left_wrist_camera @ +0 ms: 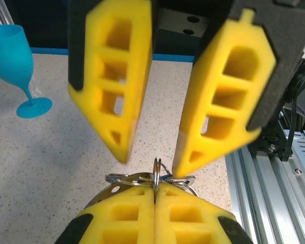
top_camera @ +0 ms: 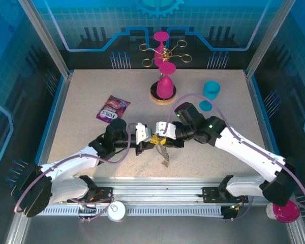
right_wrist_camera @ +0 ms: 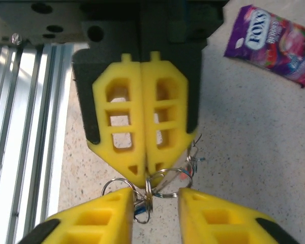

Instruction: Put the keys on the keyring

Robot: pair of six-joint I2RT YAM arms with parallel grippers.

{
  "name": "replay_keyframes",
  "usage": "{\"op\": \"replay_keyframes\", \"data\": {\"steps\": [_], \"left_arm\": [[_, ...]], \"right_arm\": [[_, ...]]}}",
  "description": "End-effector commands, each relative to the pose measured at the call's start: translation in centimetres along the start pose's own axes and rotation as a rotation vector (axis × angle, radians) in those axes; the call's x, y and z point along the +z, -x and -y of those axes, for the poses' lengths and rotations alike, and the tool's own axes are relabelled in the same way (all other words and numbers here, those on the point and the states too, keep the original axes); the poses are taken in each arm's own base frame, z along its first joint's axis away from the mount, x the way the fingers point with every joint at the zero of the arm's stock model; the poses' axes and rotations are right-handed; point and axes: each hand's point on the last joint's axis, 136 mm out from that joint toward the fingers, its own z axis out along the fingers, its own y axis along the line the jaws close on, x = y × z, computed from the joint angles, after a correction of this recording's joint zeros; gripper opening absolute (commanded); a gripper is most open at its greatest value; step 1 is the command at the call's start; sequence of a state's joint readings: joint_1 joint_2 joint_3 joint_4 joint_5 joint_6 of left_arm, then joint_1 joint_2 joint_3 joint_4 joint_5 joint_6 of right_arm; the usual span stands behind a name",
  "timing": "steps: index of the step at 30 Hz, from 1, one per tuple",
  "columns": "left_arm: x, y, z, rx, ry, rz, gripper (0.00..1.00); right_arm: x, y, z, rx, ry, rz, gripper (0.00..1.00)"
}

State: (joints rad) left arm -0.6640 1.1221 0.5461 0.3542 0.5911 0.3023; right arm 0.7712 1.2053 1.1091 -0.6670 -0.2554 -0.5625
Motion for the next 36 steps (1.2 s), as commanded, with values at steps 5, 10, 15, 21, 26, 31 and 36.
{"op": "replay_keyframes", "data": {"steps": [5,10,15,21,26,31,36], "left_arm": [[-0.8,2.6,-0.3,0.005,0.048,0.172,0.00],[-0.9,3.0,-0.6,-0.017,0.065,0.219,0.00],[-0.9,3.1,-0.6,-0.025,0.066,0.234,0.00],[-1.0,3.2,-0.3,-0.029,0.051,0.239,0.00],[-1.1,3.2,0.0,-0.030,0.040,0.241,0.00],[-1.2,3.2,0.3,-0.025,0.033,0.242,0.00],[-1.2,3.4,0.4,-0.029,0.018,0.248,0.00]], "right_arm": [[-1.8,-0.5,-0.2,0.160,-0.056,0.144,0.35],[-1.2,-0.5,-1.2,0.211,-0.006,0.195,0.40],[0.1,-1.2,-1.4,0.221,0.005,0.188,0.42],[0.5,-1.0,-0.8,0.206,-0.005,0.192,0.38],[0.5,-1.1,-0.5,0.191,-0.025,0.184,0.35],[0.4,-1.7,0.0,0.167,-0.069,0.155,0.32],[0.4,-1.2,0.1,0.162,-0.066,0.178,0.31]]}}
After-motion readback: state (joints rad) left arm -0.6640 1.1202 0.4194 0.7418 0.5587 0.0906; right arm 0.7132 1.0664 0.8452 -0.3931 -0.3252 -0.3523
